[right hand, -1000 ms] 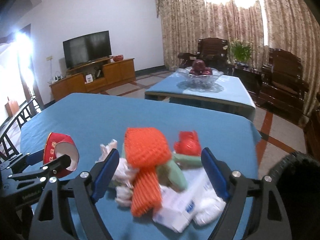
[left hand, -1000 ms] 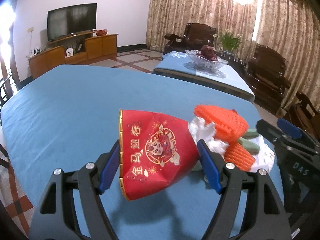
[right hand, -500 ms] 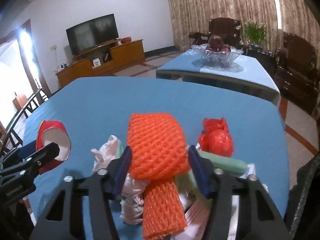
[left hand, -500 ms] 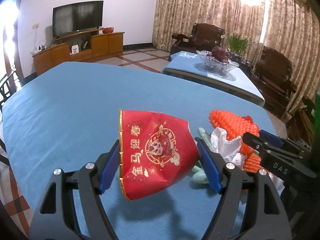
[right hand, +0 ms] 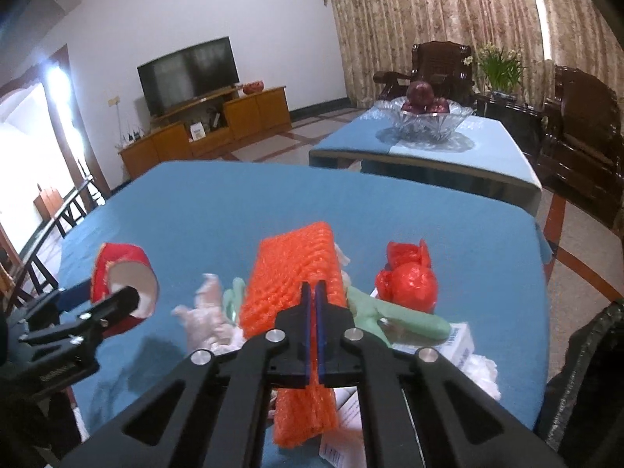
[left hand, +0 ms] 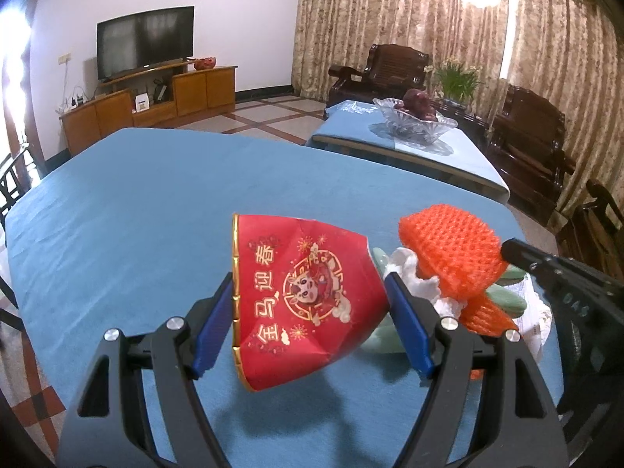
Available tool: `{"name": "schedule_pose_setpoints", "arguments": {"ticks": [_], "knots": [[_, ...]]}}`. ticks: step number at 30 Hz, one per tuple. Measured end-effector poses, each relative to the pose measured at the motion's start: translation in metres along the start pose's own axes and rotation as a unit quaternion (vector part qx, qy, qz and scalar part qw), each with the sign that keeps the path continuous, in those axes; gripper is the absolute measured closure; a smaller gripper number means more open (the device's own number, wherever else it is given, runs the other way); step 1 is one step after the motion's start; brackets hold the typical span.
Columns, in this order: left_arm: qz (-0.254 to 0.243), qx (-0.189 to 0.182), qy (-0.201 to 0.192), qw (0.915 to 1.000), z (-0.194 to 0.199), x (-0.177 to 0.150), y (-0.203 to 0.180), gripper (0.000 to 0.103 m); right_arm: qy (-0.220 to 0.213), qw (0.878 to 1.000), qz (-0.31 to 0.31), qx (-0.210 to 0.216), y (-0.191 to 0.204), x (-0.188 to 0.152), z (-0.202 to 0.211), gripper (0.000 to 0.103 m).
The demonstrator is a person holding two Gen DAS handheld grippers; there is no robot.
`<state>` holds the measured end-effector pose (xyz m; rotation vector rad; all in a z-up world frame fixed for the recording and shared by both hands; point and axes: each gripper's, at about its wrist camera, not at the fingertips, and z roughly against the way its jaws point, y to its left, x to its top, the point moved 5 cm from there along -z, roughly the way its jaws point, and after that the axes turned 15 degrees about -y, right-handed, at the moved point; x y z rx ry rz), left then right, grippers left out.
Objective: Collect trash
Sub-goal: 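Grasp the orange foam net with the right gripper while the left gripper holds the packet, then move both tools over the bin and release the packet and foam net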
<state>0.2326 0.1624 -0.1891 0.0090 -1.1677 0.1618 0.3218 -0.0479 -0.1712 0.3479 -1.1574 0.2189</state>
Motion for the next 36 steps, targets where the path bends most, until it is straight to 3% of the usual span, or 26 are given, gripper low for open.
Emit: {"name": "schedule_pose_setpoints", "arguments": {"ticks": [5,11,13,14,18,20,23,24,25,26,27,32,36], "knots": [[-0.003,-0.012,-0.008,0.9999,0.010,0.009,-0.013,0.030,-0.014,1.000,-0.003,0.001,-0.005,0.013,0.019,0.101],[-0.008,-0.026,-0.011,0.9996,0.018,0.008,-0.031,0.030,0.028,1.000,0.003,-0.009,-0.012,-0.009,0.019,0.100],[-0.015,-0.026,-0.008,0.9995,0.019,0.003,-0.034,0.030,0.035,0.999,-0.004,-0.011,-0.014,-0.016,0.018,0.089],[-0.017,-0.025,-0.005,0.9995,0.019,0.000,-0.034,0.030,0.037,0.999,-0.007,-0.010,-0.015,-0.019,0.019,0.072],[-0.016,-0.019,0.005,0.9997,0.017,-0.008,-0.031,0.030,0.042,0.999,-0.003,-0.008,-0.013,-0.021,0.014,0.056],[-0.015,-0.016,0.009,0.9997,0.016,-0.011,-0.028,0.030,0.046,0.999,0.003,-0.014,-0.013,-0.023,0.009,0.039],[-0.015,-0.014,0.011,0.9997,0.014,-0.012,-0.025,0.030,0.063,0.998,0.011,-0.025,-0.013,-0.030,-0.002,0.031],[-0.014,-0.013,0.011,0.9997,0.014,-0.010,-0.025,0.030,0.066,0.997,0.012,-0.025,-0.012,-0.032,-0.003,0.031],[-0.014,-0.013,0.011,0.9998,0.014,-0.010,-0.024,0.030,0.070,0.997,0.013,-0.021,-0.011,-0.034,-0.005,0.037],[-0.014,-0.013,0.011,0.9998,0.014,-0.010,-0.024,0.030,0.072,0.997,0.014,-0.014,-0.008,-0.036,-0.005,0.051],[-0.014,-0.013,0.011,0.9997,0.014,-0.010,-0.024,0.030,0.072,0.997,0.013,-0.008,-0.007,-0.036,-0.004,0.052],[-0.012,-0.015,0.008,0.9998,0.015,-0.006,-0.025,0.030,0.055,0.998,0.013,0.006,-0.005,-0.028,0.006,0.077],[-0.013,-0.024,0.000,0.9996,0.021,0.001,-0.030,0.030,0.038,0.999,0.007,0.013,-0.007,-0.017,0.017,0.080]]}}
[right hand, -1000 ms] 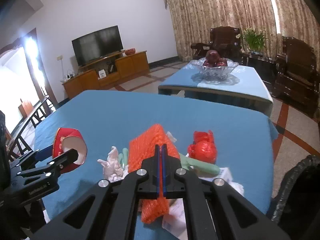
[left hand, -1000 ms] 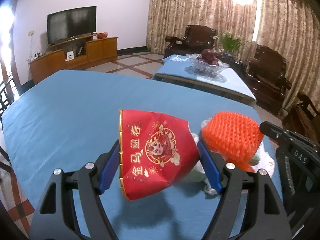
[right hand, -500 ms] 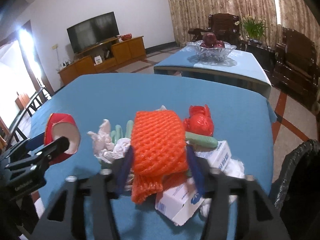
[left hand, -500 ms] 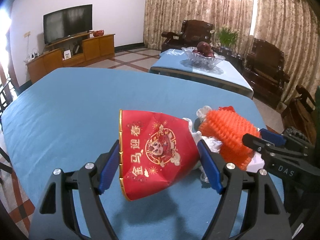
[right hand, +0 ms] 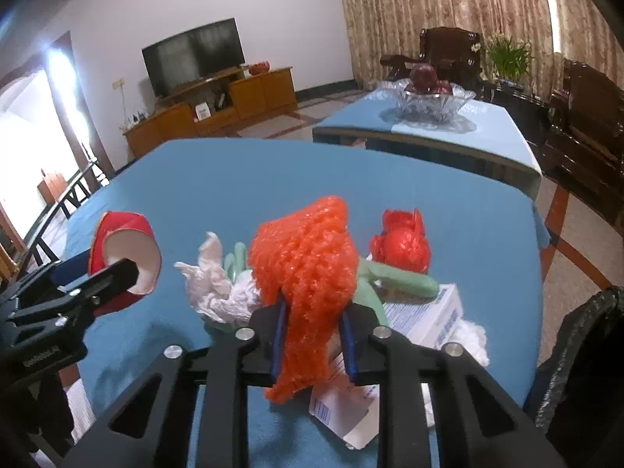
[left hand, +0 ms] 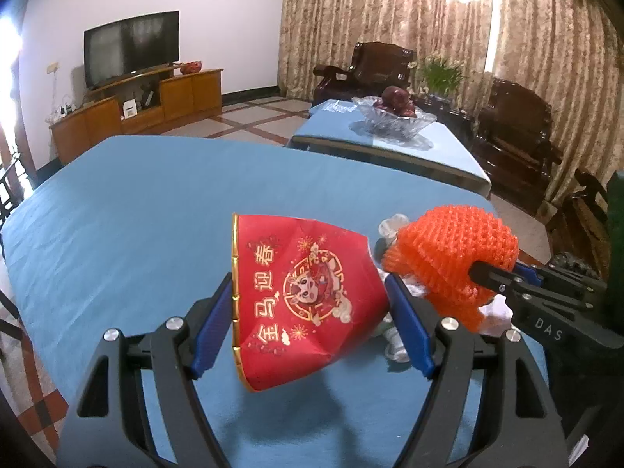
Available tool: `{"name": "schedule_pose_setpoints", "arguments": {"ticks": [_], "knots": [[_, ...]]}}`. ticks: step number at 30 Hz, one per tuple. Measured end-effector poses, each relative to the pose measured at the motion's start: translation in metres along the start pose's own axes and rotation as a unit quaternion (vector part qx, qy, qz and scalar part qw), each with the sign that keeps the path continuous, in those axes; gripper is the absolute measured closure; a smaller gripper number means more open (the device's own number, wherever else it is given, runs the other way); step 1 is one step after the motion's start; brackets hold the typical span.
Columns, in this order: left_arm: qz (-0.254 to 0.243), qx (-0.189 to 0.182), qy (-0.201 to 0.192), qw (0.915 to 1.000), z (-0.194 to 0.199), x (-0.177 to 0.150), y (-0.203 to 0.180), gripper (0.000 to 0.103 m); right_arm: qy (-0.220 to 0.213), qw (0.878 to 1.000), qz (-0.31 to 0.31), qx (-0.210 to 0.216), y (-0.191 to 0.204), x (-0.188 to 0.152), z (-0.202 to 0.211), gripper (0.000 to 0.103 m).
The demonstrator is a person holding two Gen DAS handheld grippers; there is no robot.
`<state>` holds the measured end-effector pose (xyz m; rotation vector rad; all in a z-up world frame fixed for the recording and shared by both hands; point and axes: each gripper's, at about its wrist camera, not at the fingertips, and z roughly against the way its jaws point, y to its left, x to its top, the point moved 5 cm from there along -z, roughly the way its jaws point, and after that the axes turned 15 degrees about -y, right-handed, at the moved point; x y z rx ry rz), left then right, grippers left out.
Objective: Collect trash
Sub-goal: 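Move both tools over the bin and release the packet and foam net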
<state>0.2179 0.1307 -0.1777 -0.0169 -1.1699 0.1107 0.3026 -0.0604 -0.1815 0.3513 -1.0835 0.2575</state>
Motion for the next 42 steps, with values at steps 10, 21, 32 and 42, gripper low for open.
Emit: {"name": "schedule_pose_setpoints", "arguments": {"ticks": [10,21,32,42], "knots": [[-0.013,-0.032,-0.021,0.9992,0.020,0.021,-0.034,0.030,-0.057,0.998,-0.030,-0.013,-0.016,0.035,0.050,0.081],[-0.030,-0.101,-0.037,0.9937,0.035,0.031,-0.118,0.030,-0.093,0.991,-0.037,-0.085,-0.067,0.047,0.127,0.081],[-0.055,-0.209,-0.025,0.9760,0.040,0.017,-0.237,0.030,-0.105,0.975,-0.058,-0.190,-0.146,0.028,0.208,0.080],[-0.083,-0.291,-0.002,0.9531,0.038,-0.016,-0.331,0.030,-0.096,0.951,-0.096,-0.279,-0.224,-0.011,0.265,0.080]]}}
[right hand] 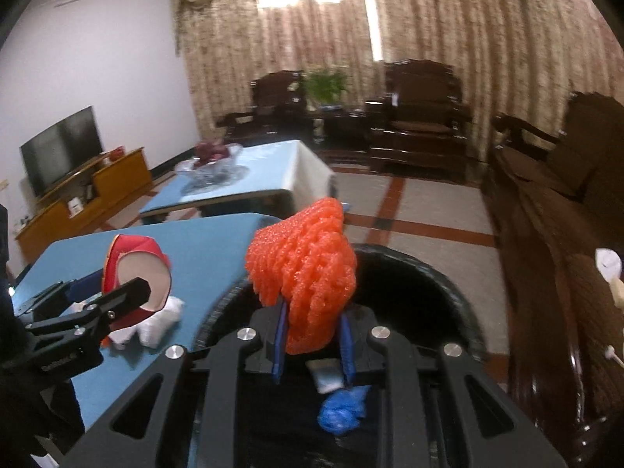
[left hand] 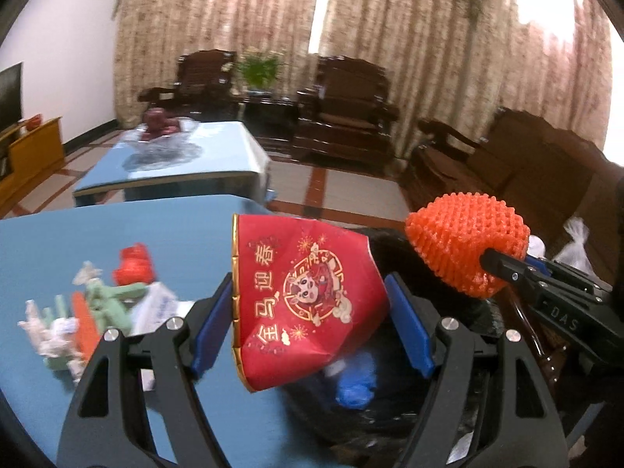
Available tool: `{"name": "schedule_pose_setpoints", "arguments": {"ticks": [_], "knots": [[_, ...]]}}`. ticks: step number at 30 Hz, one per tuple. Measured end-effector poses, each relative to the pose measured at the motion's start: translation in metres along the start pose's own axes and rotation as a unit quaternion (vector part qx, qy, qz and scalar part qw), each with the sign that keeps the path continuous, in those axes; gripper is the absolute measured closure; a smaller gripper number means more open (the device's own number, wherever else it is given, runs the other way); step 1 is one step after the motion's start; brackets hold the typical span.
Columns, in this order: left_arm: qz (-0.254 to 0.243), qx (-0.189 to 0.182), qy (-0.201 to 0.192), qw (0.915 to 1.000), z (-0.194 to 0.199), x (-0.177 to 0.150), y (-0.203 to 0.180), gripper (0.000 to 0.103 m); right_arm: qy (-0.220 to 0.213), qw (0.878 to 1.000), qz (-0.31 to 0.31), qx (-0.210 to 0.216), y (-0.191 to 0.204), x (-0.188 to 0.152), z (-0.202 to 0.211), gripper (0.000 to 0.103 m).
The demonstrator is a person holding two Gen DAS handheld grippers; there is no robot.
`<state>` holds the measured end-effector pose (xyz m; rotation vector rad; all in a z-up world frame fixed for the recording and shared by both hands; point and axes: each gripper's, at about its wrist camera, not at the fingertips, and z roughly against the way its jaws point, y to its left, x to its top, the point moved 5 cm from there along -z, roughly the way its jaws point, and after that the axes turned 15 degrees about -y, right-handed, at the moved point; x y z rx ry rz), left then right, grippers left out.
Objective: Collect trash
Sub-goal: 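Move both tools over the bin and release the packet and foam net, then return both tools to the table and grasp the white tissue with the left gripper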
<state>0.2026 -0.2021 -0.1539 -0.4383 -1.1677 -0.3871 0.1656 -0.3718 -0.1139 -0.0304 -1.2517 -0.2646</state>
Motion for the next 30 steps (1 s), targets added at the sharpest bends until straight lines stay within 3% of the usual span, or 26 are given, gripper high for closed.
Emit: {"name": "schedule_pose_setpoints", "arguments": {"ticks": [9,13,16,18,20,23,30], "knots": [[-0.019,-0.039,0.012,0.9990,-0.036,-0.018,-0.046,0.028,0.014,0.999,-0.012,-0.037,-0.047,-0.016,-0.006,0.077],[-0.014,-0.057,0.022,0.9980,-0.040,-0.024,-0.052,0.021,0.022,0.998,-0.007,-0.053,-0.060,-0.021,-0.009,0.060],[-0.003,-0.066,0.023,0.9975,-0.037,-0.023,-0.047,0.015,0.021,0.997,-0.009,-0.075,-0.069,-0.024,-0.009,0.032],[0.003,-0.065,0.023,0.9976,-0.035,-0.021,-0.040,0.014,0.015,0.996,-0.011,-0.085,-0.072,-0.023,-0.007,0.022],[0.009,-0.056,0.022,0.9981,-0.033,-0.019,-0.032,0.014,0.011,0.996,-0.013,-0.089,-0.073,-0.022,-0.005,0.012],[0.008,-0.039,0.010,0.9991,-0.022,-0.014,-0.017,0.014,0.007,0.996,-0.017,-0.084,-0.068,-0.021,-0.003,0.008],[-0.011,0.026,-0.025,0.9993,0.017,-0.002,0.031,0.014,-0.007,0.999,-0.003,-0.051,-0.025,-0.010,-0.010,0.006]]}}
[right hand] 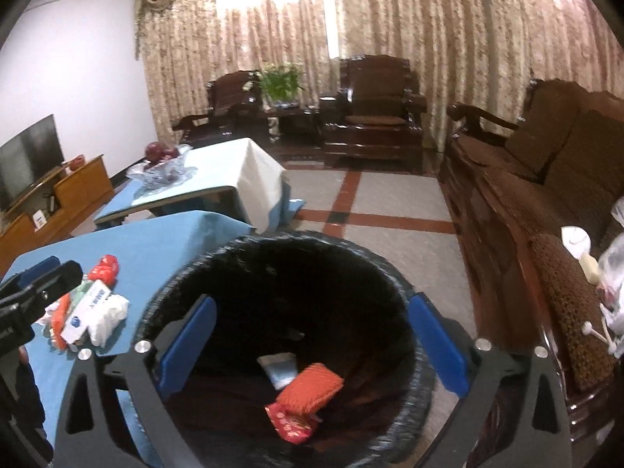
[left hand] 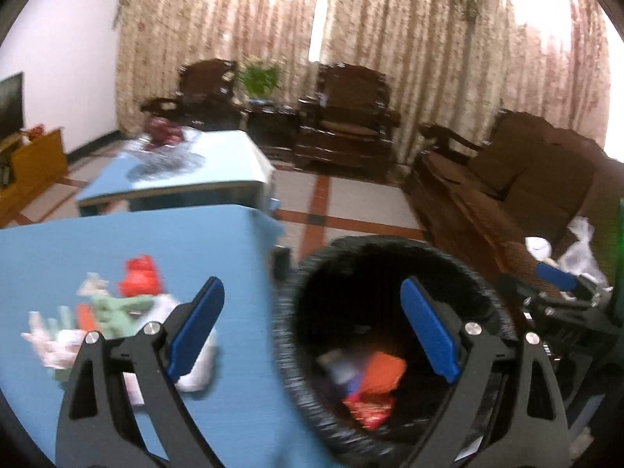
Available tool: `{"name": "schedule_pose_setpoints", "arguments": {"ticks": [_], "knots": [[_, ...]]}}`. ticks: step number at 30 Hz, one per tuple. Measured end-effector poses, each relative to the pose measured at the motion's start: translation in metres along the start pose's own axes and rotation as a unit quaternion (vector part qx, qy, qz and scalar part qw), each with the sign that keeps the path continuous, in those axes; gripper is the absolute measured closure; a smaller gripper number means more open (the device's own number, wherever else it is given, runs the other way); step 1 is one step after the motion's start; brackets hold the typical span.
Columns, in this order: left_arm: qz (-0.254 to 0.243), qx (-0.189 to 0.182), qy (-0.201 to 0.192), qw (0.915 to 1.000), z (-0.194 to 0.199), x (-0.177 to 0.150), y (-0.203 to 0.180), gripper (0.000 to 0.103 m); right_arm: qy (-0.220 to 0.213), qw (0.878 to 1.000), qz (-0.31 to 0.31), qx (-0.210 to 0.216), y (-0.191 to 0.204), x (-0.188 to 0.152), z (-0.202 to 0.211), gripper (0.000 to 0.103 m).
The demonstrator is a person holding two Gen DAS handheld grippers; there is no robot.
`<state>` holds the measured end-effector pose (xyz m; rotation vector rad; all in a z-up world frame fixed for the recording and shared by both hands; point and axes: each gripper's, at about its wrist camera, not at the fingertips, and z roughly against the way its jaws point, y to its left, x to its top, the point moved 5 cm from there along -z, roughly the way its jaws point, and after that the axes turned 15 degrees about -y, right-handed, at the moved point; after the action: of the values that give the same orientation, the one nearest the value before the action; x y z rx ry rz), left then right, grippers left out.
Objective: Collect trash
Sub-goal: 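Return both tools to the table and grasp the white tissue with the left gripper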
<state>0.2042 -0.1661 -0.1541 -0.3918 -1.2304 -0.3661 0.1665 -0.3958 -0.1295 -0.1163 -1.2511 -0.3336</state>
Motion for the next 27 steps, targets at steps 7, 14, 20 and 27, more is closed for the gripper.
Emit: {"name": "schedule_pose_setpoints", "arguments": {"ticks": [7,14,20,27], "knots": [[-0.013,0.094,-0.014,0.9954,0.049,-0.004,0.079,0.014,-0.010,0.998,0.003,0.055,0.072,0.002,-0.006,0.006],[0.005,0.179,-0.010,0.9838,0.090,-0.014,0.154,0.014,-0.019,0.992,0.018,0.122,0.154,-0.004,-0.010,0.006],[0.023,0.213,-0.001,0.9769,0.108,-0.023,0.197,0.014,-0.031,0.986,0.041,0.161,0.216,-0.013,-0.012,0.006],[0.045,0.225,0.014,0.9732,0.101,-0.040,0.222,0.014,-0.018,0.981,0.056,0.185,0.262,-0.031,-0.022,0.013]]}}
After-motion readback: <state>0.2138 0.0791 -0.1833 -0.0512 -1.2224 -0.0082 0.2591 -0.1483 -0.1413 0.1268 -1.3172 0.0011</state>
